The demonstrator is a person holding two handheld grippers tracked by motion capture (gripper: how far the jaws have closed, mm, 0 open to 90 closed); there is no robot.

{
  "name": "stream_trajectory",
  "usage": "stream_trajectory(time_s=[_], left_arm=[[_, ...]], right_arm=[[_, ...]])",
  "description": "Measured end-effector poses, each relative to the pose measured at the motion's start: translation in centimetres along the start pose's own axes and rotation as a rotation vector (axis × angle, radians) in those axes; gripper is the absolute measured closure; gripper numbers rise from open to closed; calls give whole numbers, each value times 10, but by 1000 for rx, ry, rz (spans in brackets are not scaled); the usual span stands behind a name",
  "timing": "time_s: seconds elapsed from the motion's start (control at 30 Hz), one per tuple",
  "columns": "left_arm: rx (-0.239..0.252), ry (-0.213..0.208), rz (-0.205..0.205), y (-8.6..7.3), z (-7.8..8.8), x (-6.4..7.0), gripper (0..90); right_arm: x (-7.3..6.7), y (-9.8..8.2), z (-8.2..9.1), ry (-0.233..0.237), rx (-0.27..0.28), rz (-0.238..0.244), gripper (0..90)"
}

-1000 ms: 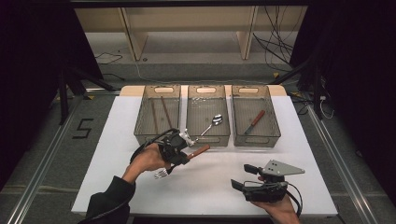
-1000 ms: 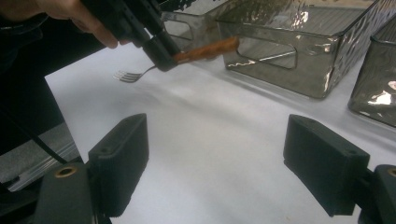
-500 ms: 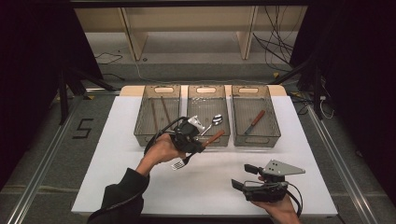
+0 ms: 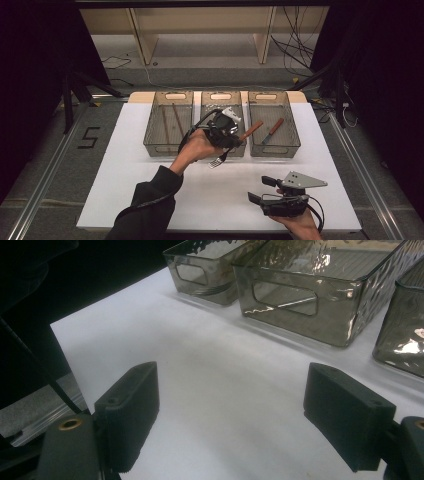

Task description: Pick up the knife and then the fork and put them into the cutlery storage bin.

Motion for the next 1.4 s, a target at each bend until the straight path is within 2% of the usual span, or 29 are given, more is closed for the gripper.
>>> stream_trajectory(time_s=[0.23,0.6,0.8,1.1,1.4], left_arm=[[43,-18,15,26,-15,-2,769],[76,11,4,66,-30,-7,769],[125,8,30,85,-37,-14,769],[158,22,48,104,-55,-24,769],[175,30,77,110,-71,-36,769]], right_arm=[[1,0,1,0,0,-1,230],[1,0,1,3,6,-1,230],[0,0,1,10,3,0,230],[-1,0,1,14,4,-1,230],[0,1,2,16,10,-5,230]])
Point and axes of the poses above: each handheld gripper's, and its own axes: z roughly backward along the jaws, y roughly out of its top, x roughly to its right, the point moved 7 cm from there along -z, roughly forward along the jaws, and after that the axes turned 13 degrees about -y, right-handed, at the moved point
